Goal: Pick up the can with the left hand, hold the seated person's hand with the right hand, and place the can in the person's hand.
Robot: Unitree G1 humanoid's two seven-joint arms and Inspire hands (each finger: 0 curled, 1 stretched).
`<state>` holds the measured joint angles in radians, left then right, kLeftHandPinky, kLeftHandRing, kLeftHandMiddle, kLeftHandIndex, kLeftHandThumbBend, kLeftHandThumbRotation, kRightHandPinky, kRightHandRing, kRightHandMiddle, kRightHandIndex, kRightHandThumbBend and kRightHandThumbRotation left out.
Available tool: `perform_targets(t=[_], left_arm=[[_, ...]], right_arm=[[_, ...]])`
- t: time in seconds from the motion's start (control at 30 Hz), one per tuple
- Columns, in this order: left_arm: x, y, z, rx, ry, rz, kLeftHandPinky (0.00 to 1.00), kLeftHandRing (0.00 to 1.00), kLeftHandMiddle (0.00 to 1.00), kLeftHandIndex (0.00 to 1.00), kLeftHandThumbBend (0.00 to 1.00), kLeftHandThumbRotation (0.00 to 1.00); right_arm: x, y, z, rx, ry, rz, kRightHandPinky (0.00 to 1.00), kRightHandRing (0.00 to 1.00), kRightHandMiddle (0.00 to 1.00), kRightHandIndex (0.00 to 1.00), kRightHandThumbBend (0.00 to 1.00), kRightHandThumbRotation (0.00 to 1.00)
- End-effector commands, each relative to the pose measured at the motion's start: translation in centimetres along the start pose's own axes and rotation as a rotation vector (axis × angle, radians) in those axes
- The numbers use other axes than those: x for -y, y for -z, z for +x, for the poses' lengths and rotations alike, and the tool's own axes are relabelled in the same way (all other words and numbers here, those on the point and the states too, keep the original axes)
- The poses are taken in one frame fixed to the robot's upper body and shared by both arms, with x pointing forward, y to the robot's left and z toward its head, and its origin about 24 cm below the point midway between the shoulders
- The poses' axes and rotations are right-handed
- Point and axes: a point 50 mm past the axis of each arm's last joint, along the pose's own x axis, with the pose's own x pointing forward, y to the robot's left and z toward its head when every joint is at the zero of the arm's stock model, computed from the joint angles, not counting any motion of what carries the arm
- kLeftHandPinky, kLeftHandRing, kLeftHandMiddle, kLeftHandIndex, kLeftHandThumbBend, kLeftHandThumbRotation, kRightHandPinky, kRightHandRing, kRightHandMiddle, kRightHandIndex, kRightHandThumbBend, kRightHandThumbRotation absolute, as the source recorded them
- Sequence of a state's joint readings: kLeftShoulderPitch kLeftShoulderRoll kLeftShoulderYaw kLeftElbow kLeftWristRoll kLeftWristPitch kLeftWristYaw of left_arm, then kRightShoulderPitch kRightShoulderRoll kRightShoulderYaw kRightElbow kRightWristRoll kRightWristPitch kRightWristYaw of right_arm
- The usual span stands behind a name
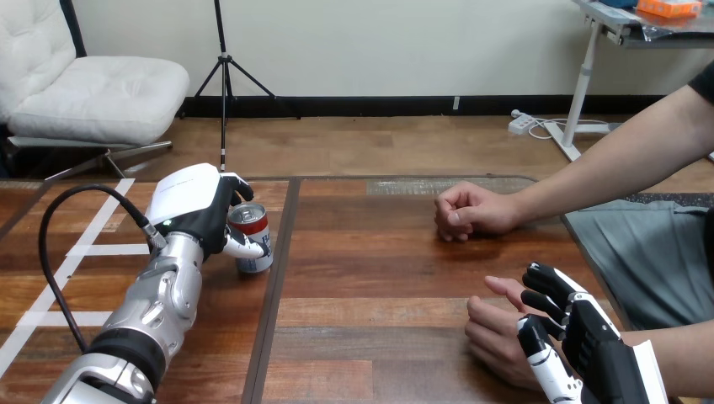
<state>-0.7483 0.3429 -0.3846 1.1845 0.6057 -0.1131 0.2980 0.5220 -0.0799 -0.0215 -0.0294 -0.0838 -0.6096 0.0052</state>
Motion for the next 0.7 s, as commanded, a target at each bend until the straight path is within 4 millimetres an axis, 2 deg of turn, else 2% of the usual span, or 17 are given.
perform_targets(t=[0.0,0.67], left_arm=[[-2.61,-1.86,1.26,0.056,-0.068,0.037,0.58,0.69,0.73,0.71,0.79,0.00],[-2.69,-2.01,1.44,0.053,-0.047,0.057,0.65,0.75,0.78,0.77,0.78,0.01]], right_arm=[[-0.37,-0.91,1.01,0.071,-0.006,0.013,0.77,0.83,0.85,0.83,0.52,0.63],[-0.47,-0.87,0.90,0.068,-0.002,0.026,0.77,0.83,0.85,0.83,0.53,0.63]])
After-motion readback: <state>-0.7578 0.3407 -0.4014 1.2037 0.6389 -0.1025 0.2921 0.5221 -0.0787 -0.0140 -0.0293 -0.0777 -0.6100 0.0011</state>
